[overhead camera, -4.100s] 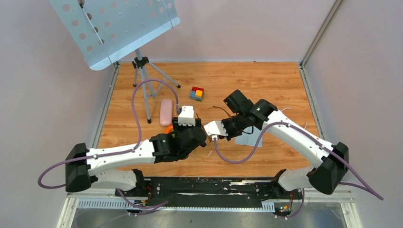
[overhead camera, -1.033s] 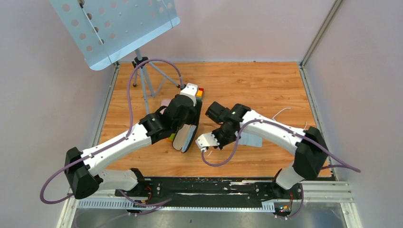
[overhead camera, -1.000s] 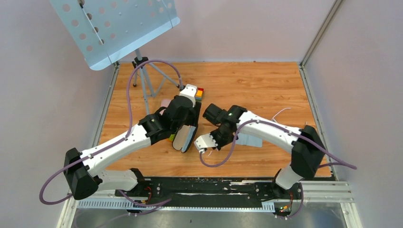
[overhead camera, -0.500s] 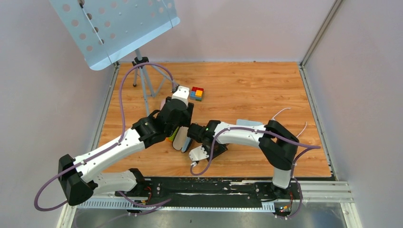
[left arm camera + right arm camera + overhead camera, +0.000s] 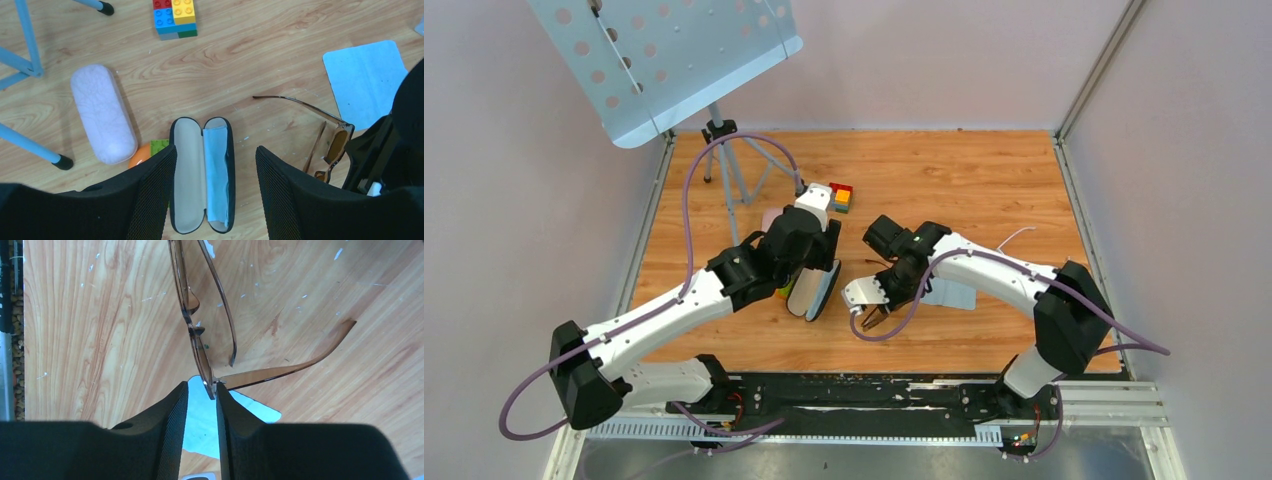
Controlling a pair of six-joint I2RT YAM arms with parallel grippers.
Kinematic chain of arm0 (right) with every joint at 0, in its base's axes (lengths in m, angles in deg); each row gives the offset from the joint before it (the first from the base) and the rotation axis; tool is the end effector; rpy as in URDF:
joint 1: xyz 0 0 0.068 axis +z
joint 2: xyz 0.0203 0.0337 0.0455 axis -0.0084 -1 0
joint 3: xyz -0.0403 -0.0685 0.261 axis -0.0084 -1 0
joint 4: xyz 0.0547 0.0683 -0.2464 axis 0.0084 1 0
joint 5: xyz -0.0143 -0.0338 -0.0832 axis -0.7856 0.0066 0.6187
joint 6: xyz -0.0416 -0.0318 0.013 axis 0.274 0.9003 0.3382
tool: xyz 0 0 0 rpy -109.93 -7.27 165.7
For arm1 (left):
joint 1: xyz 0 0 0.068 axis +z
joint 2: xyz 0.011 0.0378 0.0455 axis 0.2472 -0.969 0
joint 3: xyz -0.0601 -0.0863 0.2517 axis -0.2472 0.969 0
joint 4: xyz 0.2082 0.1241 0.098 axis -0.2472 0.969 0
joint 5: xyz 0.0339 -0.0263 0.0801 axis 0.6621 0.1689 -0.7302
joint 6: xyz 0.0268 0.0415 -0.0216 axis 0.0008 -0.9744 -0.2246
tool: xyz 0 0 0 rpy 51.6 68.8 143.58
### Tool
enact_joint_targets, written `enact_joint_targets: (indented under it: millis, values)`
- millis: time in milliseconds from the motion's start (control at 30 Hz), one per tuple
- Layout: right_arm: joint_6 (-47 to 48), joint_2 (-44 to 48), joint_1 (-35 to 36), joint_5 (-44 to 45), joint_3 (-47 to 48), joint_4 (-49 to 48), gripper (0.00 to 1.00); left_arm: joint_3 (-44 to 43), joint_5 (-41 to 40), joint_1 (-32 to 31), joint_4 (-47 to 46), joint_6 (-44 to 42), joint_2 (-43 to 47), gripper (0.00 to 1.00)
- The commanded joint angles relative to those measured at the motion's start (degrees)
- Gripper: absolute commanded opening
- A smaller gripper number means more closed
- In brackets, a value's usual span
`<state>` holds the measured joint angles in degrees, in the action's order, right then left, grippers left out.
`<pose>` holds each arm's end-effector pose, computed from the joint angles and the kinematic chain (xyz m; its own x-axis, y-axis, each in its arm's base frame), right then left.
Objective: Organize the sunglasses
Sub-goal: Fold the sunglasses at the center of the board.
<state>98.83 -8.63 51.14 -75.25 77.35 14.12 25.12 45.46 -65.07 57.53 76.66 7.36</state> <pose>0.1850 0.2360 0.2339 0.4688 -0.8378 -0.2799 -0.8828 -0.4331 -0.1821 0.1699 -0.1838 0.3188 -0.4677 0.1244 -0.8751 0.3413 0.9387 -0.0490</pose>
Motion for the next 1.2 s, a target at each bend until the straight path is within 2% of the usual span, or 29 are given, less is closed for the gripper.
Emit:
enact_joint_targets:
  millis: [0,267,500,933,1067,1167]
  values:
    - [7.24,1.48,-2.39,-7.5,-2.9,0.8,0.3,1.11,1.29,-0.17,-1.47,0.74,-0.38,0.63]
    - [7.89,0.25,-2.56,-7.48,-5.14,-2.4,0.31,1.98,1.09,-0.17,-1.27,1.41,-0.1,0.63]
    - [7.74,-1.62,-2.74,-5.87,-5.32,-3.8,0.24,2.71,0.79,-0.21,-0.76,1.53,1.02,0.63]
    - [8.01,-3.35,-2.96,-3.37,-6.1,-4.48,0.25,4.13,0.65,-0.21,-1.01,1.83,1.85,0.64]
    - [7.95,-4.1,-2.97,-2.35,-6.46,-4.52,0.18,3.48,1.2,0.22,-1.41,0.11,0.11,0.64]
    - [7.88,-3.59,-2.98,-1.9,-6.42,-4.45,0.06,1.81,2.85,1.06,-1.55,-1.75,-2.33,0.64]
